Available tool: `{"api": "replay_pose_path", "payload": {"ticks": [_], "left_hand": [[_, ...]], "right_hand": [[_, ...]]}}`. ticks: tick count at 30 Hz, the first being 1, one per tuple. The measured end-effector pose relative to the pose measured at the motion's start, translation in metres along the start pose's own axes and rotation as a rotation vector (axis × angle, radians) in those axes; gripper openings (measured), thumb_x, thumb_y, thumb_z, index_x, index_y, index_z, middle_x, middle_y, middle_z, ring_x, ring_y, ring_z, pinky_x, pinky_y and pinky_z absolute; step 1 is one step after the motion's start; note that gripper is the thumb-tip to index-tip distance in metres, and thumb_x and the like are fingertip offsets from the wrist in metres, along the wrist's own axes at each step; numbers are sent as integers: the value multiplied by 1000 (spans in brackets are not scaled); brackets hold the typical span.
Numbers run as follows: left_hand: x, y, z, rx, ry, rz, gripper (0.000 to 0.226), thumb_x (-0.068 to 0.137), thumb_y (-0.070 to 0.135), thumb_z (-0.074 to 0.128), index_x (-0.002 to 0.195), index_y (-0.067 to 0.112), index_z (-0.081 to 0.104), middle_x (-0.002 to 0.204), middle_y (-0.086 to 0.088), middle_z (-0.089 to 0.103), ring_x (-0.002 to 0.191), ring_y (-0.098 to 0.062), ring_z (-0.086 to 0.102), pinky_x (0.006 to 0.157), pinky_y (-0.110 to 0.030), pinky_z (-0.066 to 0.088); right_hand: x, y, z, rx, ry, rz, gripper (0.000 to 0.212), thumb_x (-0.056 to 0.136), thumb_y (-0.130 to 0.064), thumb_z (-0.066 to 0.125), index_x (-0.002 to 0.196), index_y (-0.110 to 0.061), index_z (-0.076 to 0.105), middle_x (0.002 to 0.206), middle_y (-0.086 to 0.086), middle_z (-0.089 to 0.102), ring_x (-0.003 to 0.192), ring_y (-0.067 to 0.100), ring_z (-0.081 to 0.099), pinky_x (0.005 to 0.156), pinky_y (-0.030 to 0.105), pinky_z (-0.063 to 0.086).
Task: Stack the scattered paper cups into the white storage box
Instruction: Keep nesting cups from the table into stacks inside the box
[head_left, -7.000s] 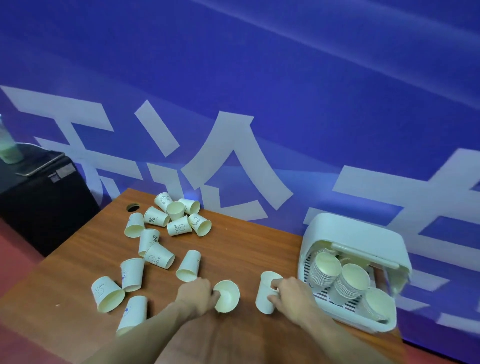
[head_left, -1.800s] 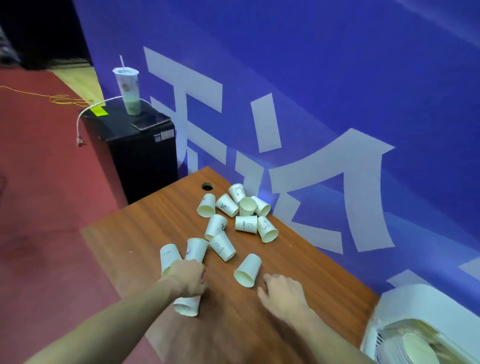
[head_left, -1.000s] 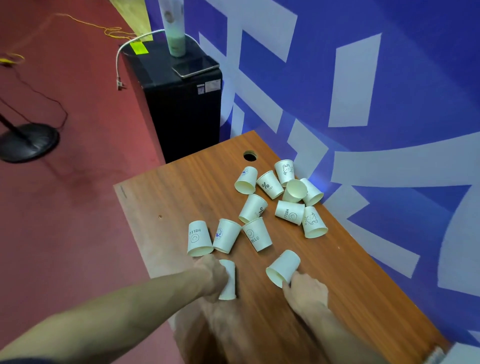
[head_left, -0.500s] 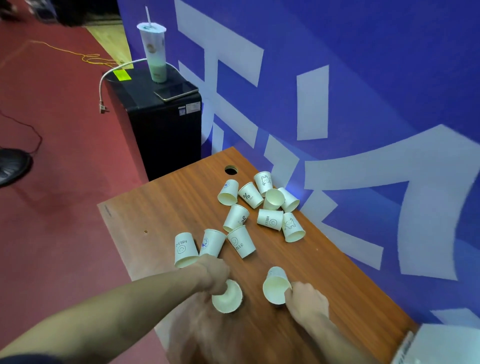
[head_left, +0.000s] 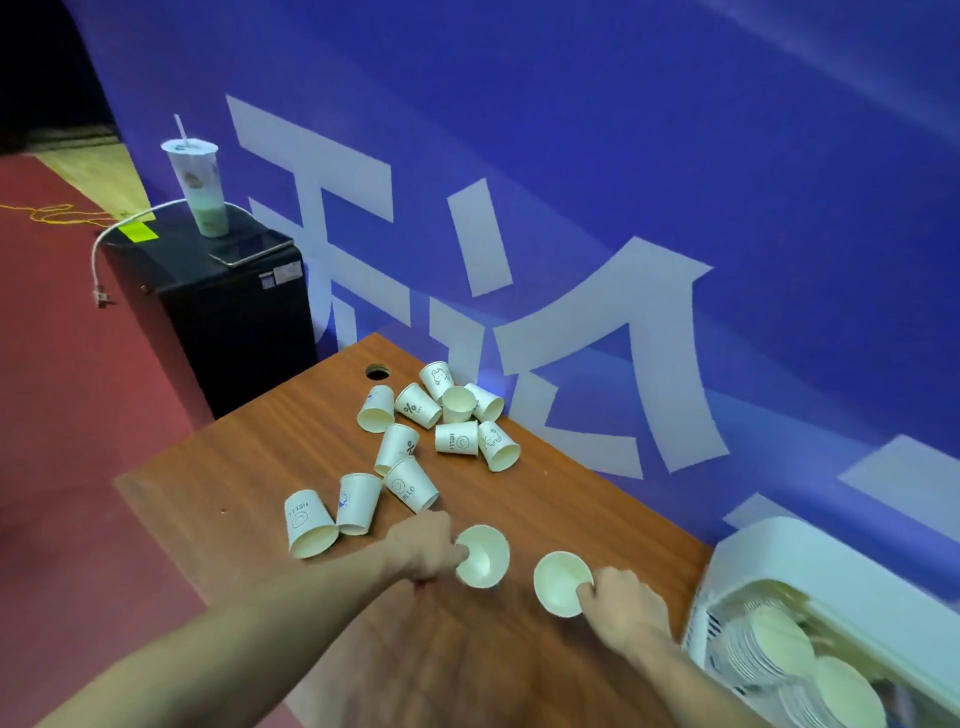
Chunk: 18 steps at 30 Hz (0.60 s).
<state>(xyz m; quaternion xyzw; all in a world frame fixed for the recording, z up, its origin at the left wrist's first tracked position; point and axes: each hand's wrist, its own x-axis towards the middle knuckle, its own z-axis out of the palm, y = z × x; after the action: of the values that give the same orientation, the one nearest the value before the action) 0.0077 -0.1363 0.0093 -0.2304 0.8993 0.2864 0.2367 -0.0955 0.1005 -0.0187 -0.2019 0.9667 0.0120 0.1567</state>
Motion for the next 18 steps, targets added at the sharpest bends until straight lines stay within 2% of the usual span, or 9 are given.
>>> {"api": "replay_pose_path", "payload": {"ticks": [7,10,14,18], "left_hand": [[-10,73,37,-22,-44,59,30,91,29,49,69,10,57,54,-3,62,43,-17,60,53,-28,52],[-13,106,59,-6,-60,92,32,89,29,47,68,8,59,53,-4,62,44,-19,60,47,-23,48],[-16,152,89,-1,-111,144,34,86,29,43,69,6,59,56,-12,64,45,-24,62,45,-21,45],[-18,198,120,38,-154,201,33,83,32,39,66,7,53,51,-12,61,47,-29,65,47,-22,40]], "right_hand": [[-44,70,-3,151,42,96,34,89,-35,35,89,-16,64,99,7,69,91,29,64,71,32,45],[-62,102,-1,205,47,135,27,91,-35,36,84,-19,56,99,7,67,92,26,63,70,32,44],[-86,148,2,262,63,184,27,93,-36,37,83,-18,55,94,5,66,85,25,60,69,32,43],[-113,201,6,299,89,263,29,90,-35,38,68,-18,46,80,5,56,78,26,56,68,33,43]]}}
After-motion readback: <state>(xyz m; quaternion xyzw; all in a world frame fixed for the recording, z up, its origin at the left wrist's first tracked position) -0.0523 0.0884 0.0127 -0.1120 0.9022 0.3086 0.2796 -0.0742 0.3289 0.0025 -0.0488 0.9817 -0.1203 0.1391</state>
